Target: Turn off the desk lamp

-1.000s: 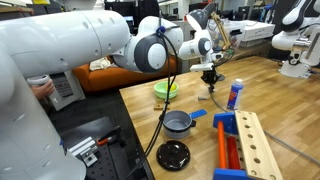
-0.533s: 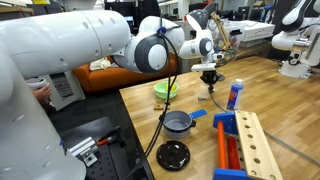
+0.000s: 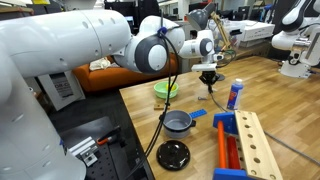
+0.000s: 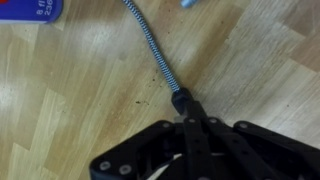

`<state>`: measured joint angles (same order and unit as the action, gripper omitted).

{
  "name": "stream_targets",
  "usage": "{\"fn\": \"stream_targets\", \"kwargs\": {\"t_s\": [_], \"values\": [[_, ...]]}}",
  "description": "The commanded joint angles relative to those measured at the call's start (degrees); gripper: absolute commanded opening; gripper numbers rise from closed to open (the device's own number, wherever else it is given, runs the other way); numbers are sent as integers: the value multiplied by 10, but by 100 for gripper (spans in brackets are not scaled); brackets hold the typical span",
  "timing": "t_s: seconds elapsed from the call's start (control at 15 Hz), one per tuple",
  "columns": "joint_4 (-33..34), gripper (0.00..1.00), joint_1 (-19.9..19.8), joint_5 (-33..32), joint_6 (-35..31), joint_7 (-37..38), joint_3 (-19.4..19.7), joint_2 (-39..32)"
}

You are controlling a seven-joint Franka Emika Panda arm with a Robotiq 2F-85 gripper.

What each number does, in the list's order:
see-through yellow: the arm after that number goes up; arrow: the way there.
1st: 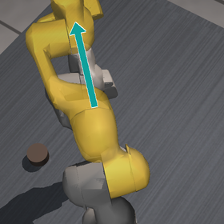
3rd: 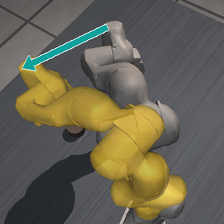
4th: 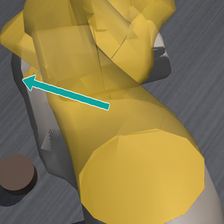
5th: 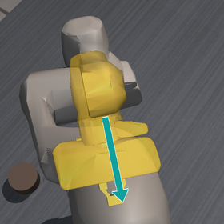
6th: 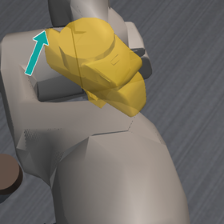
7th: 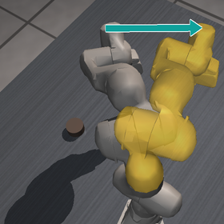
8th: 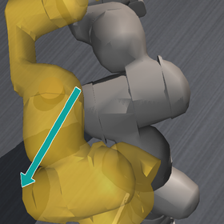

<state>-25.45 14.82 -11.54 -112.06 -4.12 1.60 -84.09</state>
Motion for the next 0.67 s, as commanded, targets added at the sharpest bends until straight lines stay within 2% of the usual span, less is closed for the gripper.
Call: {"fn": "stream_targets", "kwargs": {"t_s": [0.0, 0.6], "values": [[-37, 0, -2, 16, 2, -19, -18, 0], [-5, 0, 22, 9, 15, -9, -1, 1]]}}
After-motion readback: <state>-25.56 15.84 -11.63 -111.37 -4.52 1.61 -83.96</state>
